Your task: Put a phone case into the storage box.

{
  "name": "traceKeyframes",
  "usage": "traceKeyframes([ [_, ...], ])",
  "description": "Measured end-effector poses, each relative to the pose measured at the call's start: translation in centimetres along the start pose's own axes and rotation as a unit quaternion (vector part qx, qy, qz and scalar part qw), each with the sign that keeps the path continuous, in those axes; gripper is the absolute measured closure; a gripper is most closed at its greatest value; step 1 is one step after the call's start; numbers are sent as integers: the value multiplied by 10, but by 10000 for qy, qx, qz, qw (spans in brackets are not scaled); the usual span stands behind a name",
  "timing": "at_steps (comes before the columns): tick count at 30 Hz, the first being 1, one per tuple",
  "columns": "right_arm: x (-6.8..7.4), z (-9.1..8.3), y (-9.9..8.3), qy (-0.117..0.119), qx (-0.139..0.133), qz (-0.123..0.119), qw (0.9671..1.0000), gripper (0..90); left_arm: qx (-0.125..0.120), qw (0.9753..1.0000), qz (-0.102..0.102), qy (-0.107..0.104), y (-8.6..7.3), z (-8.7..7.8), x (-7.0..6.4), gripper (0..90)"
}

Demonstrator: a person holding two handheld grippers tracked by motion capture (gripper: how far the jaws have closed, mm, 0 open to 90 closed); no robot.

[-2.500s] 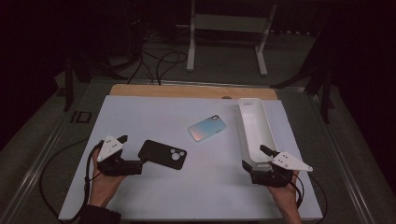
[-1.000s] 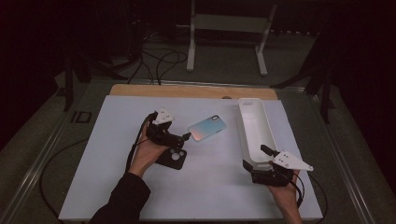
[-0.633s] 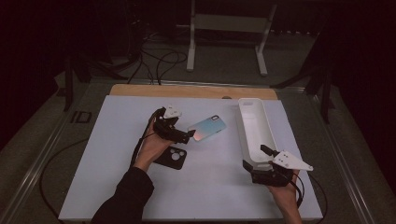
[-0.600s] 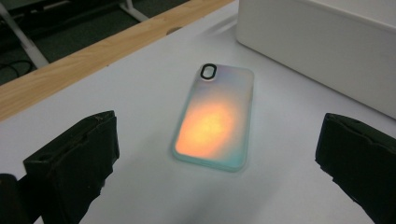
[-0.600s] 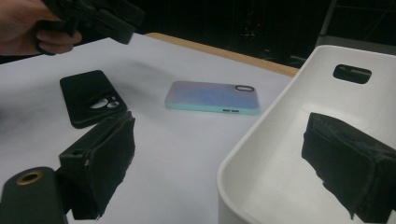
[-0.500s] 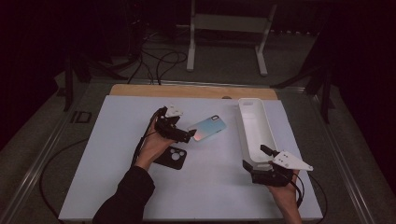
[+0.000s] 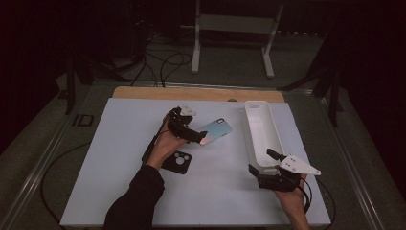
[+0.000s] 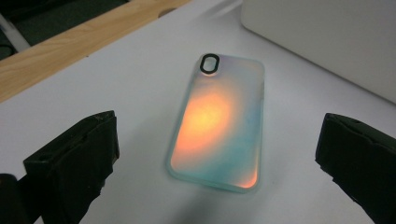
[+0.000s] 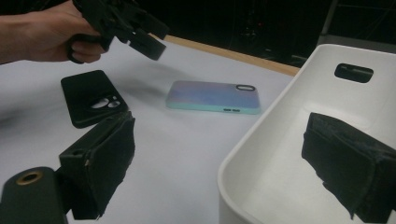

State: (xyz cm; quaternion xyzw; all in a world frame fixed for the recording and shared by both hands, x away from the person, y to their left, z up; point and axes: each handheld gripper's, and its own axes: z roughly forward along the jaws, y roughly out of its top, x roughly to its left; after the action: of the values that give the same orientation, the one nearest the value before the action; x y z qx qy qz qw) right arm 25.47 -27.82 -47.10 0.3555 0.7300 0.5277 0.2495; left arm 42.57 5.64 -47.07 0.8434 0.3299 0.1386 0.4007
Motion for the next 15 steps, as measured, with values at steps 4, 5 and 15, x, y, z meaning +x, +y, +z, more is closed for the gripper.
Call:
traceKeyframes([
  [4, 0, 0, 0, 4, 3, -9, 10000, 95, 114, 9999, -10, -4, 0, 8, 1, 0],
  [5, 0, 0, 0, 12, 0, -4, 10000, 95, 216, 9998, -31, -20, 0, 17, 2, 0],
  [15, 0, 0, -1, 20, 4, 31, 10000, 95, 406, 9991, -76, 6, 1, 38, 3, 0],
])
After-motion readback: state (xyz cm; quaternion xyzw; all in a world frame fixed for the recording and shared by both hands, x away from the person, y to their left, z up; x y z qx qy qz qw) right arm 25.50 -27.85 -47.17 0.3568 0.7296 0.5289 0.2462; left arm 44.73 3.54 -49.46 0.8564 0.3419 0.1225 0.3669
